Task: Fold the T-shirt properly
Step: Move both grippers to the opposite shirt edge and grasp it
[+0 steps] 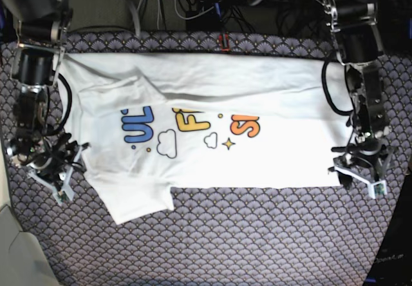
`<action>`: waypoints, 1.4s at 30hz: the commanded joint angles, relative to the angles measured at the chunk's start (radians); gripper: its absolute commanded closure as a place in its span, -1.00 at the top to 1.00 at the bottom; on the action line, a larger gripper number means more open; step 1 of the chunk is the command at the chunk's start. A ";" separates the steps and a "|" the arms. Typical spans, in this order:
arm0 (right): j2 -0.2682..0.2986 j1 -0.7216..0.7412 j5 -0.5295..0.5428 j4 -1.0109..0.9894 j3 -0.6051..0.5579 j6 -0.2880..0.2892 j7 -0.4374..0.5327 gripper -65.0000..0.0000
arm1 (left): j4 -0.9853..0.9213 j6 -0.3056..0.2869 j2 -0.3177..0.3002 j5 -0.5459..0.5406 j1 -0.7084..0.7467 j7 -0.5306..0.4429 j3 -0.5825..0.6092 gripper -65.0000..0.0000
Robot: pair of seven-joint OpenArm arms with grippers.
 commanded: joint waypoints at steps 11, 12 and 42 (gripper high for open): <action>0.025 0.183 0.014 -0.303 -0.055 -0.004 0.188 0.01 | -0.137 0.004 -0.009 0.047 -0.141 -0.029 0.021 0.31; 0.026 0.186 0.014 -0.318 -0.055 -0.004 0.210 0.01 | -0.139 0.004 -0.009 0.047 -0.141 -0.029 0.021 0.31; 0.020 0.166 0.019 -0.479 -0.048 -0.004 0.411 -1.00 | -0.455 0.006 -0.012 0.047 -0.228 -0.239 0.023 0.31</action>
